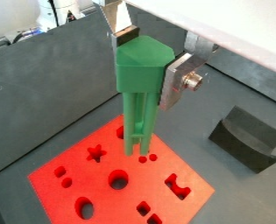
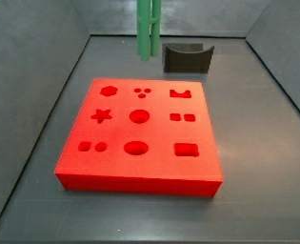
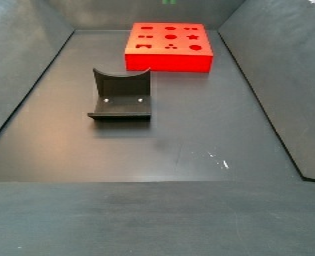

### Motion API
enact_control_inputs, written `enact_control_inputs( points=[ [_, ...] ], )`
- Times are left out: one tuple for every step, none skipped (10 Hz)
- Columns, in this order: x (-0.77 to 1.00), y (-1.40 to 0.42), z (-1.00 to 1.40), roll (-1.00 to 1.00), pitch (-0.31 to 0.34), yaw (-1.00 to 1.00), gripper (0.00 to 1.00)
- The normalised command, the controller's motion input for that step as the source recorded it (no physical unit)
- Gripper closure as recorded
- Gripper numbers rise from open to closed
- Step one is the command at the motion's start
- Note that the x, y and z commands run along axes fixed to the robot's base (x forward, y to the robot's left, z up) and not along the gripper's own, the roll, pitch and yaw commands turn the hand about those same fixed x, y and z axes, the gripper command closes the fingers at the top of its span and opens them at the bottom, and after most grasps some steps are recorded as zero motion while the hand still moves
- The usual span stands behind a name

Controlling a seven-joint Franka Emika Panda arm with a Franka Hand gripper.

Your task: Insert the 3 prong object.

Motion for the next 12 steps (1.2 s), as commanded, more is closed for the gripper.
enact_control_inputs(
  points=[
    [0.05, 0.12, -0.22, 0.00, -0.007, 0.04, 1.00],
    [0.21, 0.29, -0.32, 0.00, -0.049, 0.31, 1.00],
    [0.26, 0.34, -0.37, 0.00, -0.073, 0.54, 1.00],
    [0.27, 0.33, -0.38, 0.00, -0.067, 0.56, 1.00],
    [0.24, 0.35, -0.39, 0.00, -0.090, 0.55, 1.00],
    [0.23, 0.30, -0.37, 0.00, -0.071, 0.50, 1.00],
    [0.00, 0.24, -0.41, 0.00, -0.071, 0.30, 1.00],
    [-0.13, 0.15, -0.39, 0.03, -0.090, 0.00, 1.00],
    [-0.29, 0.04, -0.39, 0.00, -0.107, -0.03, 1.00],
    [-0.35, 0.09, -0.46, 0.00, -0.123, -0.06, 1.00],
    [-0.25, 0.07, -0.45, 0.00, -0.139, -0.02, 1.00],
    [-0.21, 0.02, -0.43, 0.00, -0.146, -0.01, 1.00]
  ],
)
